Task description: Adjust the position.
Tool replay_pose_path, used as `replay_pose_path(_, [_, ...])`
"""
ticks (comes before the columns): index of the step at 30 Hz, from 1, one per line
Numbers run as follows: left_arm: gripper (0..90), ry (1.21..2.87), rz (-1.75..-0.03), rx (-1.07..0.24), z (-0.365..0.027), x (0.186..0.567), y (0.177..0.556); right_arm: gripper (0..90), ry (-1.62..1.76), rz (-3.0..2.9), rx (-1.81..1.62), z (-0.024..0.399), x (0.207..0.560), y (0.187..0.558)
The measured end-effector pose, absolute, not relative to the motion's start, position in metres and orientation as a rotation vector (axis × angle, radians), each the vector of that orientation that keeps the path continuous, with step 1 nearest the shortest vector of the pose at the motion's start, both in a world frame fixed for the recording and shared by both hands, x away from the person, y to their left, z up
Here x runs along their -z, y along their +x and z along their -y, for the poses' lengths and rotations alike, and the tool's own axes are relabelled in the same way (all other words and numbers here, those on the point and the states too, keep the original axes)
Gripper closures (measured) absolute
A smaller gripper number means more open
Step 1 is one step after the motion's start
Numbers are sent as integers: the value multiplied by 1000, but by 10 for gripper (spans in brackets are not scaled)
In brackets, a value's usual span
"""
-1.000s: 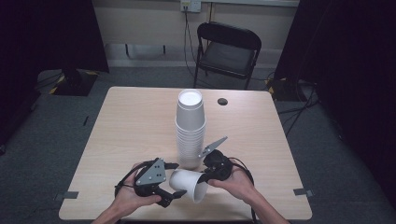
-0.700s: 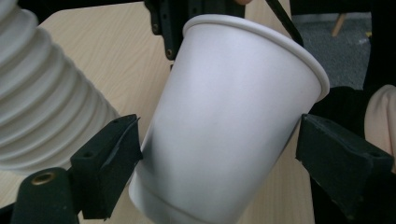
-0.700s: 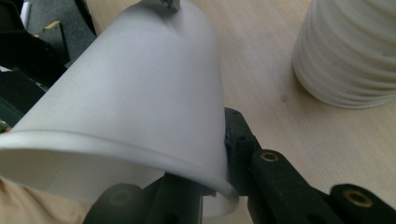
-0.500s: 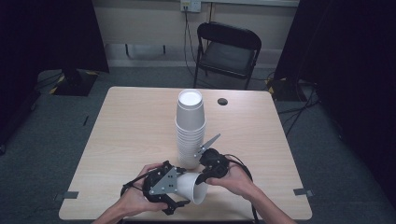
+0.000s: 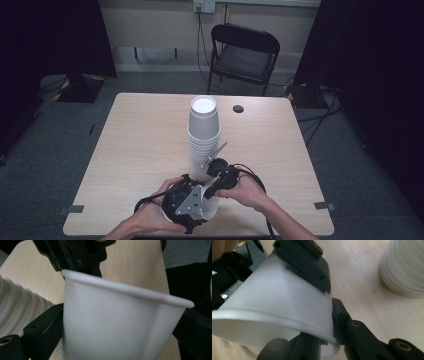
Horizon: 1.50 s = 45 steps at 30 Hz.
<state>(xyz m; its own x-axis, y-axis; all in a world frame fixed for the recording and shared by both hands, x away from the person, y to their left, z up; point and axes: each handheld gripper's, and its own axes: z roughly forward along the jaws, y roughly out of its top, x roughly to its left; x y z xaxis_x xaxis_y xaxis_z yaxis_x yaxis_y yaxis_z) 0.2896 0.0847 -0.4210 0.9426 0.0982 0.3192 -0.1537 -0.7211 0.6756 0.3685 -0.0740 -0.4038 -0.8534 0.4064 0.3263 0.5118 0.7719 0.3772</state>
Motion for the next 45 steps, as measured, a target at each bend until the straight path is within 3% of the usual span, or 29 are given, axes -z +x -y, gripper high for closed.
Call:
replay_pose_path(8, [85,2359,77,-544,-77,428,283,856,-748,2721,625,67,407,368])
replay_pose_path(18, [114,2284,5,-533,-82,424,287,817,-810,2704,723,75,402,371])
replay_pose_path(28, [118,2163,-162,-430,-100,423,299,670,-837,2714,808,80,398,367])
replay_pose_path(45, [118,1936,-450,-286,-130,430,314,578,-919,2633,1163,101,382,365])
